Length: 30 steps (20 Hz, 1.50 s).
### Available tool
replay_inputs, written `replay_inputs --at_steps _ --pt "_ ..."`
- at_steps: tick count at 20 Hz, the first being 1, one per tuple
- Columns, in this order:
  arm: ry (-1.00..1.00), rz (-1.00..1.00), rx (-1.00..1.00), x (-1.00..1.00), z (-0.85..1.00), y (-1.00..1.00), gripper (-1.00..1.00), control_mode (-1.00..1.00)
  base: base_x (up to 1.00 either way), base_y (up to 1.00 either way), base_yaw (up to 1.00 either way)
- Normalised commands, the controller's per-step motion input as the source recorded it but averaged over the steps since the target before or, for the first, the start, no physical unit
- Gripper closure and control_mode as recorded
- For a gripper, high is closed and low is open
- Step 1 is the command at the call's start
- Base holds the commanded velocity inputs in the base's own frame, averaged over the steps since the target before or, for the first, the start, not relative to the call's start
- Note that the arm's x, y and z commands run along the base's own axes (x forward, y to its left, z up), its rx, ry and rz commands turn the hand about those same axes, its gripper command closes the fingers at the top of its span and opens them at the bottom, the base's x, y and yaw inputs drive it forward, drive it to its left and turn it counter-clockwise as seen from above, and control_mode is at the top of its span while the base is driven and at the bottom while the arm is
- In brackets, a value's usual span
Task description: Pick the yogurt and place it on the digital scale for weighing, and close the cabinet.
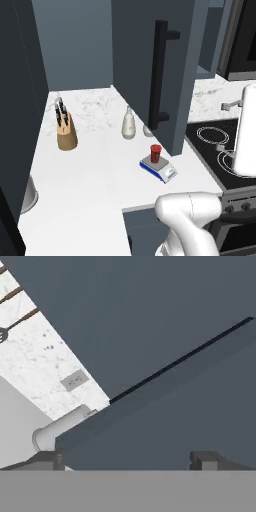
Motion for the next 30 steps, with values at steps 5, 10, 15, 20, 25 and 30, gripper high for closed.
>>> replay_inputs --at_steps 5,10,15,20,25,30 --pt "-0.14 -0.04 0.00 -0.31 0.00 0.90 -1.00 -1.00 0.00 0.00 0.00" --pt "-0.18 -0.07 -0.04 0.00 -0.02 0.91 -1.00 -1.00 0.00 0.00 0.00" --pt "-0.17 -0.11 -0.01 0.05 -0.14 0.53 -1.00 -1.00 0.00 0.00 0.00" --pt "-0.13 -0.20 -0.01 -0.19 0.00 0.22 -1.00 -1.00 0.00 0.00 0.00" --pt "-0.03 -0.20 -0.01 0.16 -0.21 0.27 -1.00 -1.00 0.00 0.00 0.00" --pt "-0.01 -0.19 -0.02 0.39 -0.21 0.32 -1.00 -1.00 0.00 0.00 0.00"
